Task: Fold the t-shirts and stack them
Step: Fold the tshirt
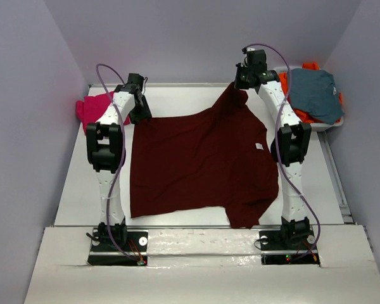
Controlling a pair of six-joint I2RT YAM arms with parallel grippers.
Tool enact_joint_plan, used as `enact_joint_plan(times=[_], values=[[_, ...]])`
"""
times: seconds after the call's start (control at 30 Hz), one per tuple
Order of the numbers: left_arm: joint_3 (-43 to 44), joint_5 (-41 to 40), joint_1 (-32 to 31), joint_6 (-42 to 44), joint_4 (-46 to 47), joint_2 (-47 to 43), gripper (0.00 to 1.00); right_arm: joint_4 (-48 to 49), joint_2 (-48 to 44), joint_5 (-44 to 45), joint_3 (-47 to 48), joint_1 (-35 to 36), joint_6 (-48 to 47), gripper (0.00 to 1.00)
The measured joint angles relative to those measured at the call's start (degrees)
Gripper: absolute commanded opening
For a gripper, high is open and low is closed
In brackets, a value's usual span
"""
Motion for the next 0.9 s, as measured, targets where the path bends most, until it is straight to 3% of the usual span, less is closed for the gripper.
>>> enact_joint_plan(times=[0.27, 0.9], values=[[9.6, 2.6, 2.1, 0.3, 5.1, 9.9, 0.54, -0.1, -0.5, -0.2, -2.2, 0.0, 0.0, 0.07], [18.3, 4.9, 7.3, 1.4, 7.9, 15.2, 0.54, -0.2, -2.8, 0.1, -4.0, 0.0, 0.0, 0.07]])
